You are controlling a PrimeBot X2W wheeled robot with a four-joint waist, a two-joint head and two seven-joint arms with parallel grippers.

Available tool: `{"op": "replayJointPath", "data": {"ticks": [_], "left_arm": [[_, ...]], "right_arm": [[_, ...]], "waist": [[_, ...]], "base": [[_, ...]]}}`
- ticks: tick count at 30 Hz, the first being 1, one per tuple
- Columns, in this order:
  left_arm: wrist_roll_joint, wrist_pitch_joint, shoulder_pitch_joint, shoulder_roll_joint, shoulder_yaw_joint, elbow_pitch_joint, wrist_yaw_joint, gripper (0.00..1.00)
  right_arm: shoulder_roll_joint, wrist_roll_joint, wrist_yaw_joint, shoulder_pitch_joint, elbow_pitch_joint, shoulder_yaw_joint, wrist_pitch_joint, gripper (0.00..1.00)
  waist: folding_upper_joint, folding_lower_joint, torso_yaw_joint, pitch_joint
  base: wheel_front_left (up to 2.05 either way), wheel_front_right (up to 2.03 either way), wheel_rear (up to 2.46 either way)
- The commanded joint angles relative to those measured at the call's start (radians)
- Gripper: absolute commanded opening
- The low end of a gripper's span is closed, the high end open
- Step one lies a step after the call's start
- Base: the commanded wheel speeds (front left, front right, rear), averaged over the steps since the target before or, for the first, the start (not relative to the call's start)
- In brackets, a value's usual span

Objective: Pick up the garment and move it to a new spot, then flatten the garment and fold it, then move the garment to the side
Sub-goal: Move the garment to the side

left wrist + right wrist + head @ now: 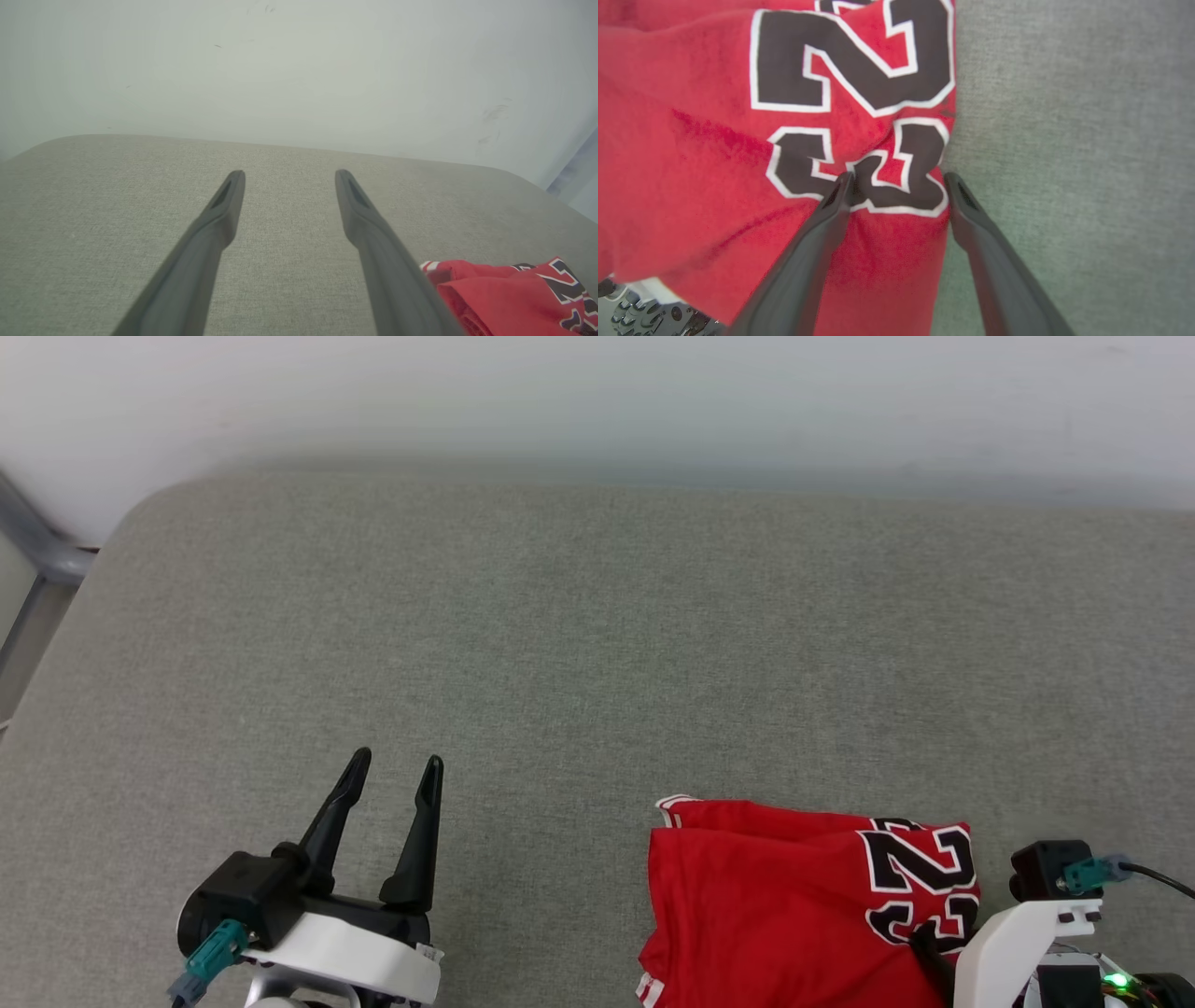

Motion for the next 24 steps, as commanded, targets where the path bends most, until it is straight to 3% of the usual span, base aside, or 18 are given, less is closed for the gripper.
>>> {"op": "replayJointPath", "data": {"ticks": [1,8,9,10,11,17,24], "left_arm": [[0.002,-0.005,-0.018,0.004,-0.003,0.0,-0.002,1.0],[-0.002,-0.005,-0.034,0.011,-0.01,0.006,-0.002,1.0],[-0.002,-0.005,-0.034,0.011,-0.01,0.007,-0.002,1.0],[-0.002,-0.005,-0.035,0.012,-0.01,0.009,-0.002,1.0],[-0.002,-0.005,-0.036,0.012,-0.01,0.011,-0.002,1.0],[0.0,-0.005,-0.029,0.015,-0.012,0.01,-0.001,1.0],[0.007,-0.004,-0.023,0.023,-0.015,-0.007,-0.001,1.0]], "right_arm": [[0.006,-0.005,-0.001,-0.013,0.023,0.009,0.019,1.0],[0.012,-0.009,0.001,-0.02,0.115,0.063,0.049,1.0],[0.012,-0.01,0.001,-0.022,0.128,0.072,0.047,0.7],[0.009,-0.013,0.001,-0.024,0.138,0.081,0.041,0.19],[0.004,-0.017,0.001,-0.028,0.143,0.089,0.031,0.0],[-0.061,-0.046,-0.001,-0.073,0.126,0.13,-0.034,0.0],[-0.215,-0.093,-0.001,-0.175,0.042,0.285,-0.072,0.0]], "waist": [[0.0,0.0,0.014,0.017],[0.0,0.0,0.024,0.031],[0.0,0.0,0.024,0.031],[0.0,0.0,0.024,0.03],[0.0,0.0,0.023,0.028],[0.0,0.0,0.0,0.011],[0.0,0.0,-0.072,0.004]], "base": [[0.0,0.0,0.0],[0.0,0.0,0.0],[0.0,0.0,0.0],[0.0,0.0,0.0],[0.0,0.0,0.0],[0.0,0.0,0.0],[0.0,0.0,0.0]]}}
